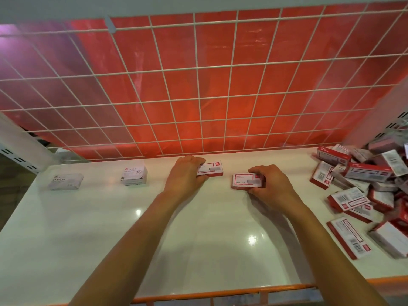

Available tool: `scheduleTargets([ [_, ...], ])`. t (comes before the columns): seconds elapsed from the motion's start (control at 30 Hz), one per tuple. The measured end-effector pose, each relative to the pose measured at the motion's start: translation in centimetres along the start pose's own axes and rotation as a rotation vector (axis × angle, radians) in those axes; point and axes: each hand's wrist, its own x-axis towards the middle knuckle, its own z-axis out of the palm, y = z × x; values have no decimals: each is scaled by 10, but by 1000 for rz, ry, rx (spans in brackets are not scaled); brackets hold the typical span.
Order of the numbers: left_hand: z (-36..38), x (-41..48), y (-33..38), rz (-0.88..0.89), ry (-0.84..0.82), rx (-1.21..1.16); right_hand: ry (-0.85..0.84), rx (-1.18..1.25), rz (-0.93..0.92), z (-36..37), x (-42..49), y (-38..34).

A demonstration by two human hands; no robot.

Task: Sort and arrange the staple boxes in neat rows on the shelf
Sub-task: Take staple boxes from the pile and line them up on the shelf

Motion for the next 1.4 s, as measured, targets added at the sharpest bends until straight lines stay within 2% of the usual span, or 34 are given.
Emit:
scheduleTargets([
  [0.1,-1,0,0,9,0,2,12,-100,-5,2,4,3],
  [0.3,-2,-1,-3,17,-19,-1,73,-122,-47,2,18,-2],
  [1.13,-12,-13,-14,-102,31,1,9,-92,-83,33,35,-38],
  [1.4,-27,-20,-26,-95,-29,68,-3,-98,-103,46,38,-48],
])
